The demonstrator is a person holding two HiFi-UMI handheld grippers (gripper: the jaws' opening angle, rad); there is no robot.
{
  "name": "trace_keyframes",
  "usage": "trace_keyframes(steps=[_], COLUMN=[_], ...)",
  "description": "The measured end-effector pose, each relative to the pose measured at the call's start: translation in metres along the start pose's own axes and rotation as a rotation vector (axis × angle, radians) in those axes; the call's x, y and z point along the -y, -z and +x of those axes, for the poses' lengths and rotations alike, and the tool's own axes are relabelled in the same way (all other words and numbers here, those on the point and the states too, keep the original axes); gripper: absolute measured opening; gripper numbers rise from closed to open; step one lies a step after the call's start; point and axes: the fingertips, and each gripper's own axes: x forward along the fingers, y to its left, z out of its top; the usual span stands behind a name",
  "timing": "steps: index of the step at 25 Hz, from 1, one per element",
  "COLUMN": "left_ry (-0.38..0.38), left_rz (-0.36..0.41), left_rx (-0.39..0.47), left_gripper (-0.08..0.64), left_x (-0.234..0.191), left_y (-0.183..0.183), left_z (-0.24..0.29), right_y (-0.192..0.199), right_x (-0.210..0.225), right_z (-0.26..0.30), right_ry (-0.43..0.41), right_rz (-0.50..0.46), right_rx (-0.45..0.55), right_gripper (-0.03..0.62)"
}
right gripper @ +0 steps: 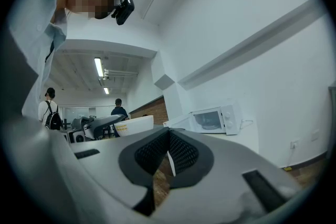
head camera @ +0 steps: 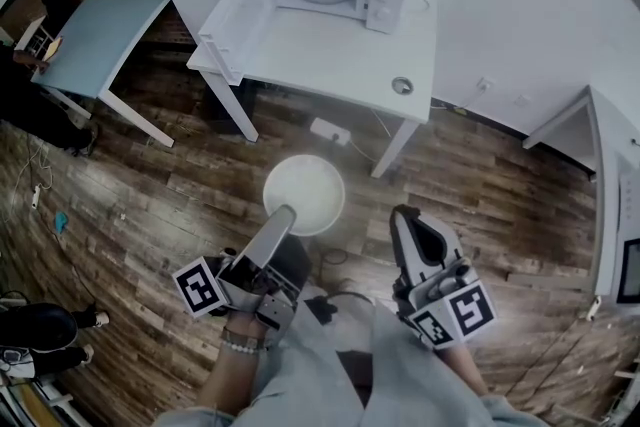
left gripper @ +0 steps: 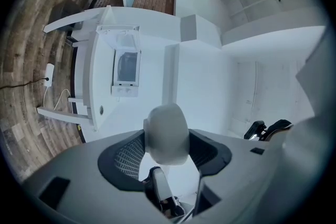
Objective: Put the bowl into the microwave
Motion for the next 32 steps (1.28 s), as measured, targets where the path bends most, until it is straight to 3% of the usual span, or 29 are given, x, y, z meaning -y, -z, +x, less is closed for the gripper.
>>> trace_keyframes(steps=[15,32], left_ry=[0.028,0.031], left_rz=[0.001,0.003], left_rx=[0.070,0.000], left_gripper=[0.246,0.247], left_x=[0.002,-0.017], left_y=[0.026,-0.082], left_z=[0.008,0.051], right_y=[0.008,-0.007], right_x=[0.027,0.033], right_z=[-0.027,0.088], right_ry=[-0.025,0.032], right_rz=[0.001,-0.014], right_rx=[-0.022,0.015], right_gripper=[0.002,0.002])
